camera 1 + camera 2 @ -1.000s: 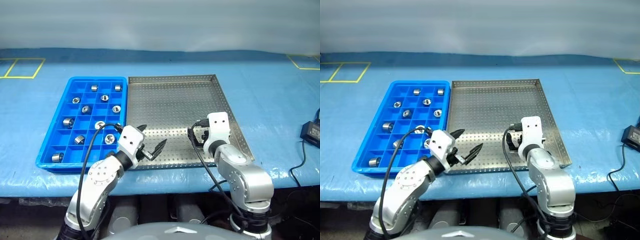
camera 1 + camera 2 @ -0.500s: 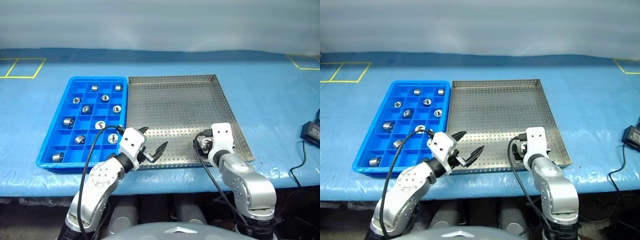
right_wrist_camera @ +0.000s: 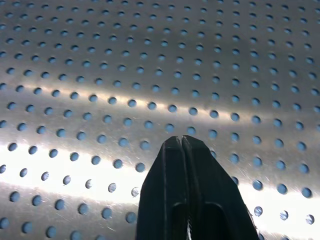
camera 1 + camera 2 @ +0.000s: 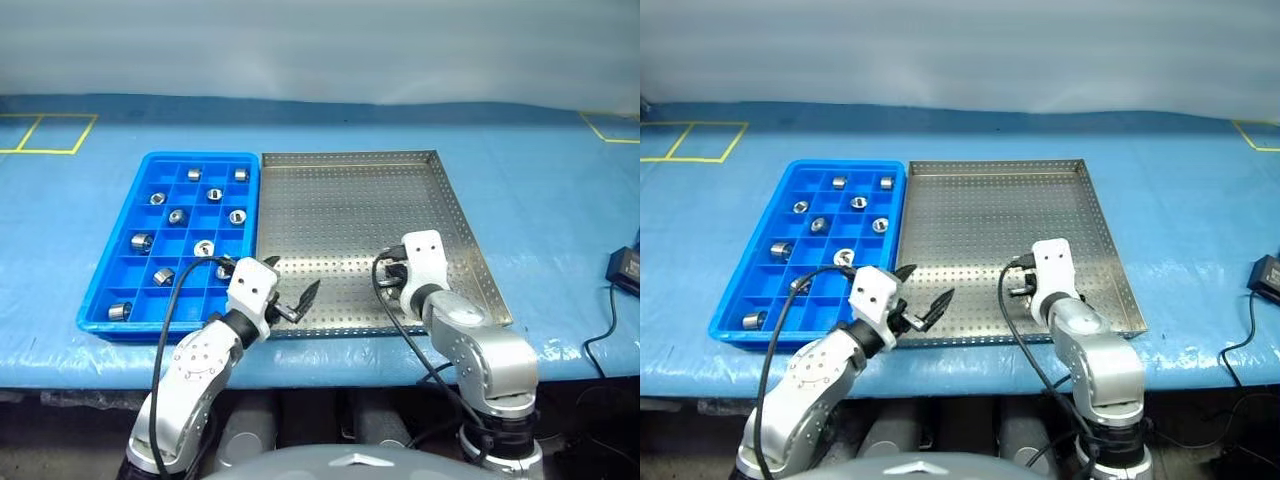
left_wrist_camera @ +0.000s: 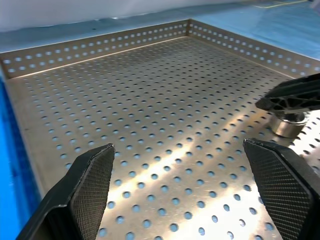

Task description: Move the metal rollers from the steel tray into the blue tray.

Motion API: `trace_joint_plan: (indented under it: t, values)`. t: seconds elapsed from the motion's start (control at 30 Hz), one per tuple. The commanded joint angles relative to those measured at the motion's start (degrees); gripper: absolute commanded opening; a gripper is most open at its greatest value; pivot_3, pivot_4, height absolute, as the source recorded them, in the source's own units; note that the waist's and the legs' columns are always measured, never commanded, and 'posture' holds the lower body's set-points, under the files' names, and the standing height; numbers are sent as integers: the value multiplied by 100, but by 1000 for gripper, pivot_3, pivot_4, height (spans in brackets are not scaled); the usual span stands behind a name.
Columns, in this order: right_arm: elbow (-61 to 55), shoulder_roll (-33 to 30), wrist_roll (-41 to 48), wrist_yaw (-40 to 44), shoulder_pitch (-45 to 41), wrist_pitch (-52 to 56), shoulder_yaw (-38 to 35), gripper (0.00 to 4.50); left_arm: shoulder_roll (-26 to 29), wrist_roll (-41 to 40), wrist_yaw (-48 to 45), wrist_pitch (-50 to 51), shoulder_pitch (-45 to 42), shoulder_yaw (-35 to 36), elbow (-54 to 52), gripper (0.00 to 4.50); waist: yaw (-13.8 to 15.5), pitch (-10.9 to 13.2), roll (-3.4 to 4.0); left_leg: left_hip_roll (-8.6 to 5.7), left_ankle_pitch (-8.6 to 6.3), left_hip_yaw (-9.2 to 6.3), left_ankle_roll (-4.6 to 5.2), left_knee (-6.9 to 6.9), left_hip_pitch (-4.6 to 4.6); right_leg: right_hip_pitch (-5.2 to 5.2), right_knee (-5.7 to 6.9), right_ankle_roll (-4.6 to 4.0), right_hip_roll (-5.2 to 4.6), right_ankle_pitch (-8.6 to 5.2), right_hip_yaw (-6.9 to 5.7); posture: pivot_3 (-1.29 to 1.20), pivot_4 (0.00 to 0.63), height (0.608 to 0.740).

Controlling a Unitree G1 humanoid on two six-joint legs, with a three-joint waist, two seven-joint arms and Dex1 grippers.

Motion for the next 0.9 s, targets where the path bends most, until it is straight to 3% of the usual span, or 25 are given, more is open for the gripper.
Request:
trace_joint_plan:
  t: [0.03,0.23,0.27,0.33,0.5,0.73,0.9]
  values:
    - [6,97,197,213,-465,-203,287,15,-259,51,437,-222,37,434,-446,4500,59,0,0,-1,0,-1,0,0,0,0,0,2,0,1,-1,324,150,740]
    - [198,22,415,609,-950,-533,540,15,-348,89,616,-198,347,712,-753,4500,339,-1,-3,-4,0,-11,0,-6,-4,0,-3,16,-2,11,-10,371,150,740]
    - [229,41,414,579,-951,-535,458,184,-340,99,622,-197,387,706,-769,4500,399,0,-3,-6,0,-14,1,-6,-7,1,-6,16,-3,11,-14,370,150,740]
    - [253,-11,358,475,-913,-488,311,577,-336,112,625,-203,430,678,-780,4500,487,0,-3,-11,-1,-16,2,-4,-11,1,-8,16,-9,11,-16,363,150,740]
    - [-45,-193,238,187,-622,-36,-237,2207,-316,72,515,-167,243,554,-656,4500,572,0,-2,-12,0,-13,5,7,-13,3,-11,-5,-13,-3,-17,304,150,740]
    - [-742,-298,240,39,-268,674,-780,4485,-261,-11,262,-118,-120,384,-353,4500,393,-1,0,-8,1,-10,6,2,-12,-1,-7,-8,-9,-4,-14,206,150,740]
    - [-971,-244,212,-45,50,962,-1033,4485,-250,-33,109,-118,-350,306,-157,4500,223,-1,0,-7,1,-11,6,3,-11,1,-6,-6,-7,-3,-14,150,150,740]
